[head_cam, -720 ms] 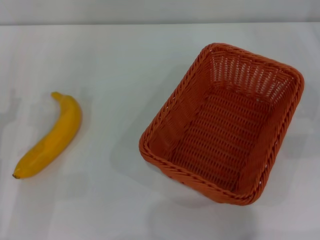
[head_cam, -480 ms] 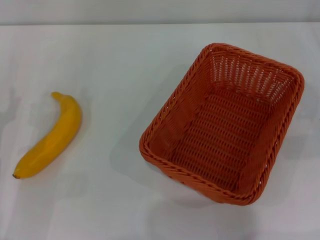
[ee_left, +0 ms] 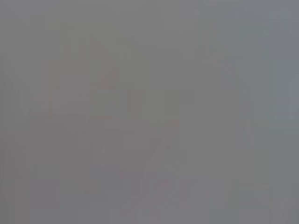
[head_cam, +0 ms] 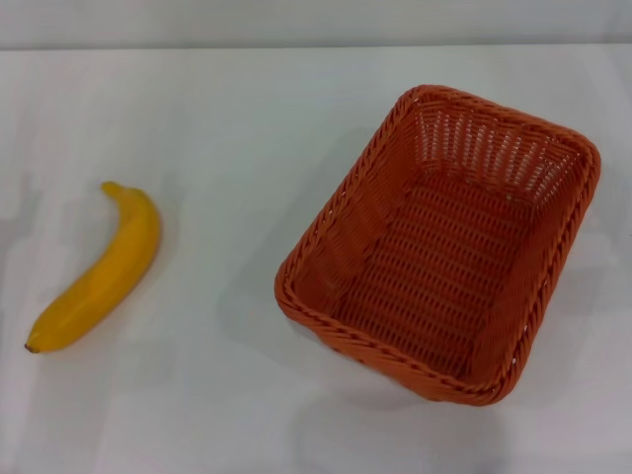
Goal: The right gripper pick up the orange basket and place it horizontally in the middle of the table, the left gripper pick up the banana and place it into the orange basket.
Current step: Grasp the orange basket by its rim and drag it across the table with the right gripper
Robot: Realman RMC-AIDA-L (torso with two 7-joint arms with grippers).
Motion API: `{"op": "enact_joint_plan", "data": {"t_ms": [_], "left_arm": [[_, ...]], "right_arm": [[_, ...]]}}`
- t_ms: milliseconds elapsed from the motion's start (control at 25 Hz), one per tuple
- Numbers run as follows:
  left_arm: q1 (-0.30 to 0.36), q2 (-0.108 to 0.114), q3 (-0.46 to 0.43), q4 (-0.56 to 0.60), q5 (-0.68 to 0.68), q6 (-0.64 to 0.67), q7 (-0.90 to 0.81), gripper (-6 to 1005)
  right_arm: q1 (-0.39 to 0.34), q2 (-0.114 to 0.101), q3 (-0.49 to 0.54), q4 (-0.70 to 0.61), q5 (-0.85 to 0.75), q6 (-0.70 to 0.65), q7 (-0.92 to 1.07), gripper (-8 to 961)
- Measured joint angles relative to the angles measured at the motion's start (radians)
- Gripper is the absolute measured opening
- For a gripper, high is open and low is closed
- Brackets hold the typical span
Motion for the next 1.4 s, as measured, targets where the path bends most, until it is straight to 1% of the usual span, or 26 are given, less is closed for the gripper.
{"op": "enact_joint_plan", "data": {"t_ms": [640, 760, 880, 920, 1000, 1080, 1120, 1240, 1320, 1400], "left_arm": [[-0.002, 0.0, 0.002, 0.005, 0.014, 0.005, 0.0, 892], [0.002, 0.0, 0.002, 0.006, 0.027, 0.01, 0.0, 891], [0.005, -0.001, 0.002, 0.007, 0.048, 0.011, 0.0, 890], [0.006, -0.001, 0.002, 0.007, 0.052, 0.012, 0.0, 890], [0.007, -0.001, 0.002, 0.007, 0.055, 0.012, 0.0, 891], [0.007, -0.001, 0.001, 0.005, 0.056, 0.012, 0.0, 891], [0.008, -0.001, 0.001, 0.005, 0.057, 0.012, 0.0, 891], [0.009, -0.001, 0.001, 0.004, 0.06, 0.013, 0.0, 892], [0.009, -0.001, 0.001, 0.003, 0.061, 0.014, 0.0, 892], [0.01, -0.001, 0.001, 0.002, 0.063, 0.015, 0.0, 892]], "right_arm": [[0.004, 0.001, 0.0, -0.008, -0.002, -0.013, -0.036, 813], [0.003, 0.001, -0.031, -0.035, -0.011, -0.004, -0.003, 809], [-0.007, -0.004, -0.126, -0.109, -0.012, 0.015, 0.088, 805], [-0.02, -0.009, -0.196, -0.172, -0.014, 0.024, 0.161, 804], [-0.041, -0.019, -0.302, -0.281, -0.03, 0.049, 0.285, 801], [-0.056, -0.037, -0.405, -0.401, -0.084, 0.091, 0.433, 799], [-0.059, -0.05, -0.45, -0.474, -0.137, 0.109, 0.535, 797], [-0.048, -0.076, -0.493, -0.613, -0.296, 0.111, 0.772, 793], [-0.03, -0.087, -0.497, -0.668, -0.384, 0.095, 0.885, 791], [0.007, -0.107, -0.498, -0.711, -0.487, 0.062, 1.006, 788]]}}
